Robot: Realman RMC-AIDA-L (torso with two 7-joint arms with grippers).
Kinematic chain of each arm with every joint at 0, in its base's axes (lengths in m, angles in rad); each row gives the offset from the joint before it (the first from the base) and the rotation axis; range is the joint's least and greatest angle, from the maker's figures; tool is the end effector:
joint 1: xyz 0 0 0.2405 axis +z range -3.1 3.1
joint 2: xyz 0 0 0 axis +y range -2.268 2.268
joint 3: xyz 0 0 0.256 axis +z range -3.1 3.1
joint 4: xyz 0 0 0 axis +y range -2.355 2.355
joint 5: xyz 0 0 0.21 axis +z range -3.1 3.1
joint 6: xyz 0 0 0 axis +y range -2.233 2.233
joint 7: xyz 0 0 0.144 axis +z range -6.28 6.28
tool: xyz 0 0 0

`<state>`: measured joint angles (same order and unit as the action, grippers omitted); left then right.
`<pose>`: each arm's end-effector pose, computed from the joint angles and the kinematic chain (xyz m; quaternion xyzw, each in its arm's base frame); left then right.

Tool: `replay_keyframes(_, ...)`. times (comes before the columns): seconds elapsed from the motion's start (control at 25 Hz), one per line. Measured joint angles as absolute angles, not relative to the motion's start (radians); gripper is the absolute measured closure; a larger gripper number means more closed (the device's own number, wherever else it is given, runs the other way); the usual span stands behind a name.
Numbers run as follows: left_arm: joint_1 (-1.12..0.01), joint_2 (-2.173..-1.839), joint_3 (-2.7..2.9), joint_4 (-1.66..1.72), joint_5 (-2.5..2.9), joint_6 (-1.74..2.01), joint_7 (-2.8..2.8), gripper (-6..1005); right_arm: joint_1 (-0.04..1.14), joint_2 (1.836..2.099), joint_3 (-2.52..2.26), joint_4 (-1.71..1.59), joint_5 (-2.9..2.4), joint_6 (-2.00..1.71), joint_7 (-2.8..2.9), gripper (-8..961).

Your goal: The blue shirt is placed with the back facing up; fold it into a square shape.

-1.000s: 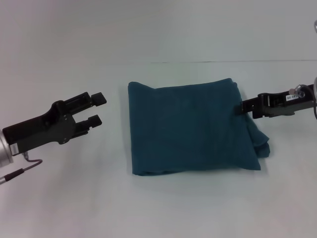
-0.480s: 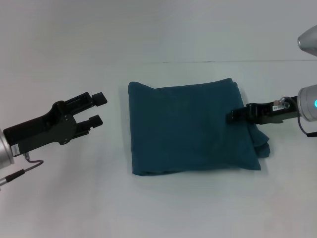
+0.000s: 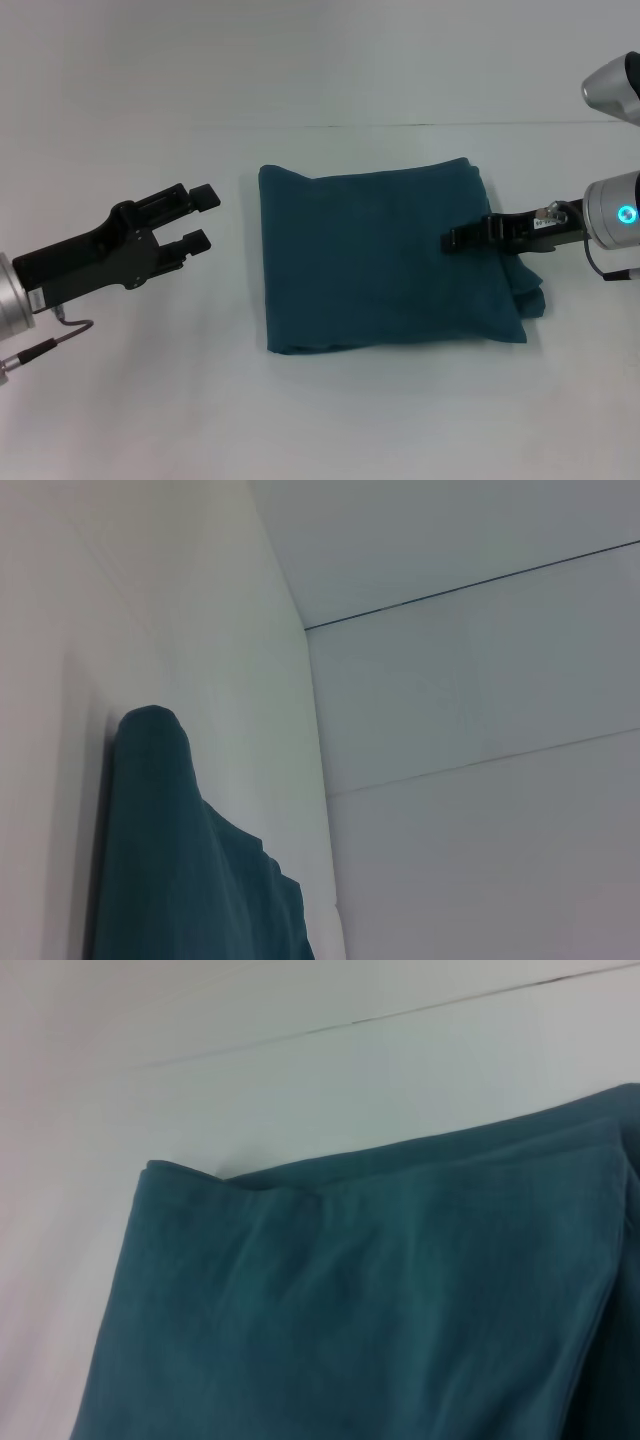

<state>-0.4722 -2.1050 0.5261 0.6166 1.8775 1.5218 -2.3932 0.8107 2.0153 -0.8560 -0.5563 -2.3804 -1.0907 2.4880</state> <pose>-0.2808 0.3274 0.0150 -0.6254 -0.6710 -0.3975 0.0257 0.2503 0.4211 -0.0117 -0.7870 0.5793 0.0639 0.2023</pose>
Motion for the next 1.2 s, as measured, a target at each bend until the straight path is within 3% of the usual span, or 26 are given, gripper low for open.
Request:
replay_keyframes(0.84,-0.472,-2.108,0.526,0.597,1.865,1.511,-2.384,186,0.855,2.014,-0.861,-0.485,-2.383,-1.051,2.483,313)
replay_keyframes(1.2,-0.472,-2.106,0.526,0.593,1.865,1.509,-2.383,186,0.860,2.011,-0.863,-0.481,-2.385,-1.054,2.485,437)
